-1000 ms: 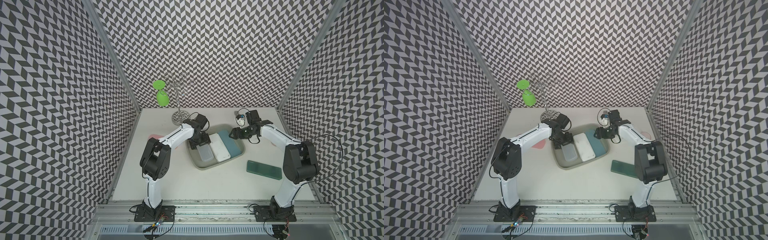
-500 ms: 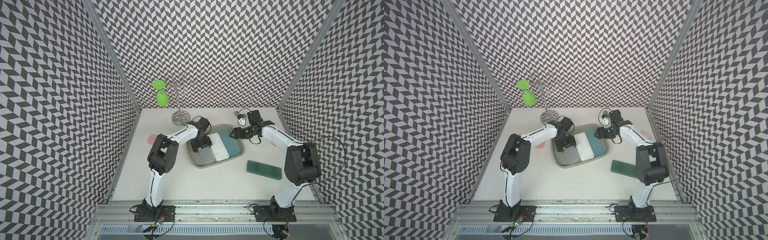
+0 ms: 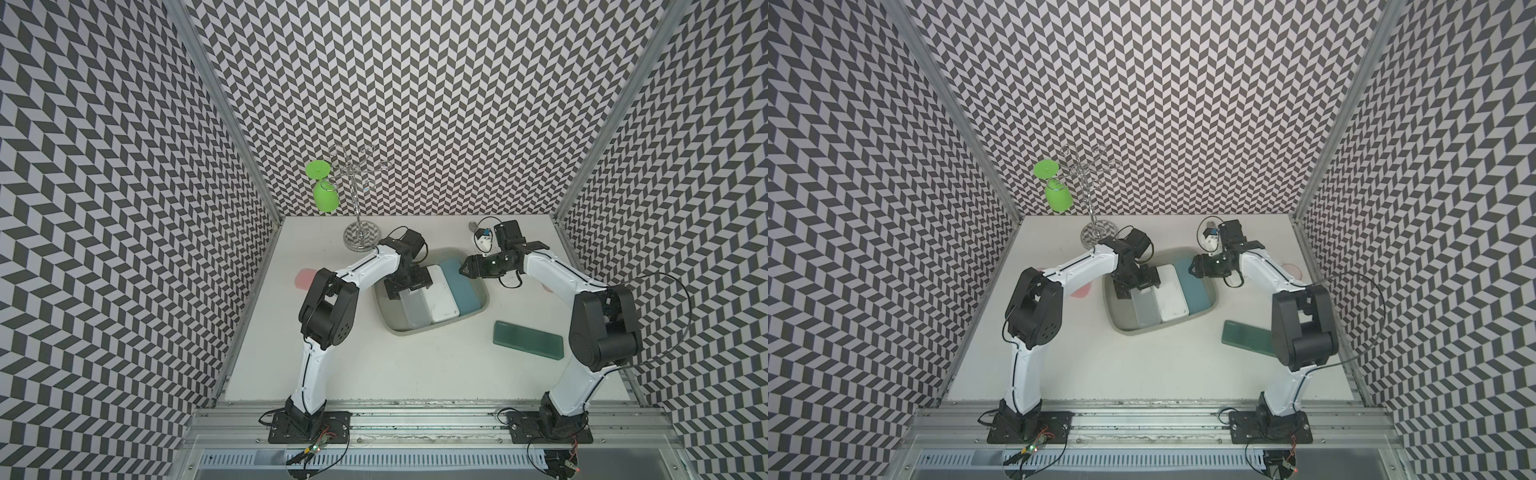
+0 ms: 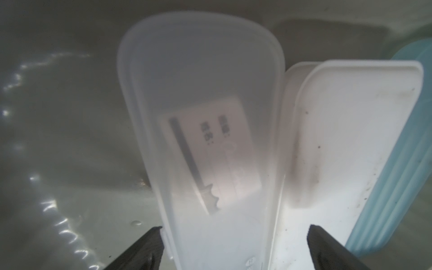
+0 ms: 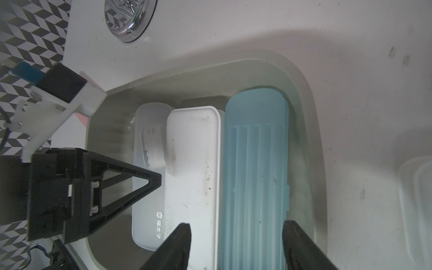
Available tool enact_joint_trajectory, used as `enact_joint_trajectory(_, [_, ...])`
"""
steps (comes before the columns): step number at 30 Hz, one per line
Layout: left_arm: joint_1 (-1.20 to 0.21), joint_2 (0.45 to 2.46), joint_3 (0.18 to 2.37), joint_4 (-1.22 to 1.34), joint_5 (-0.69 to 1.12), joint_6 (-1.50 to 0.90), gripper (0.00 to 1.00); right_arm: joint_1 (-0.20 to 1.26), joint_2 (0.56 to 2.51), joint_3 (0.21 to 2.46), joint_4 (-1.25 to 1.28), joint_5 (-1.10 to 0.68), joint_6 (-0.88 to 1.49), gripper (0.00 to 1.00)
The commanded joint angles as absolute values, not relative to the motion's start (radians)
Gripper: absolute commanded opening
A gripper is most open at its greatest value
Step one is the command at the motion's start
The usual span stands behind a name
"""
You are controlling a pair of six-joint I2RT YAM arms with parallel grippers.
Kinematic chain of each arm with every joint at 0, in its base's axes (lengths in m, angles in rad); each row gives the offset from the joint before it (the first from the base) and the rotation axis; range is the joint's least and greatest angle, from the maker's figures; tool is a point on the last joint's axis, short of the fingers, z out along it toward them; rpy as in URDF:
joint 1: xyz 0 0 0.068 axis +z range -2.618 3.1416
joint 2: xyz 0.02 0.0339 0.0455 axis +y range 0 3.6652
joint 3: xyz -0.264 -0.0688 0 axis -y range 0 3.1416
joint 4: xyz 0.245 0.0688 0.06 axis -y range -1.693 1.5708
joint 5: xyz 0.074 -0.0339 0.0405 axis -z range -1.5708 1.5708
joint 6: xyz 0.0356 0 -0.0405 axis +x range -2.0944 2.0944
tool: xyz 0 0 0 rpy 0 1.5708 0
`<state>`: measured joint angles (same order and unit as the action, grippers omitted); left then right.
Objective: Put the pencil case into the storage box
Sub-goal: Place the pencil case at the storage box.
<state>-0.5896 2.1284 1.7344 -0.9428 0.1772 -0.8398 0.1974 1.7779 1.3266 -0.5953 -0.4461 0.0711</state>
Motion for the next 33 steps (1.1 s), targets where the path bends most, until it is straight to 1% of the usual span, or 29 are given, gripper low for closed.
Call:
enact_joint_trajectory(1, [-0.598,2.139,1.764,-0.968,0.166,-0.818,1.00,0.187,1.744,1.319,-0.551,-0.451,0.071,0.67])
enact_joint_trajectory(6, [-0.597,2.120,1.775,-0.972,0.154,-0.817,1.00,0.187,1.738,1.319,-0.546,-0.445,0.077,0.67])
enact_joint_trajectory(16, [-0.606,2.167,1.793,-0.923,0.197,-0.817,1.00,0.172,1.717,1.303,-0.545,-0.421,0.084,0.67])
enact_joint_trajectory(27, [-0.621,2.174,1.863,-0.970,0.182,-0.812,1.00,0.138,1.724,1.286,-0.533,-0.400,0.097,0.67])
enact_joint_trajectory(33, [-0.622,2.167,1.863,-0.974,0.186,-0.813,1.00,0.130,1.719,1.282,-0.531,-0.407,0.099,0.67])
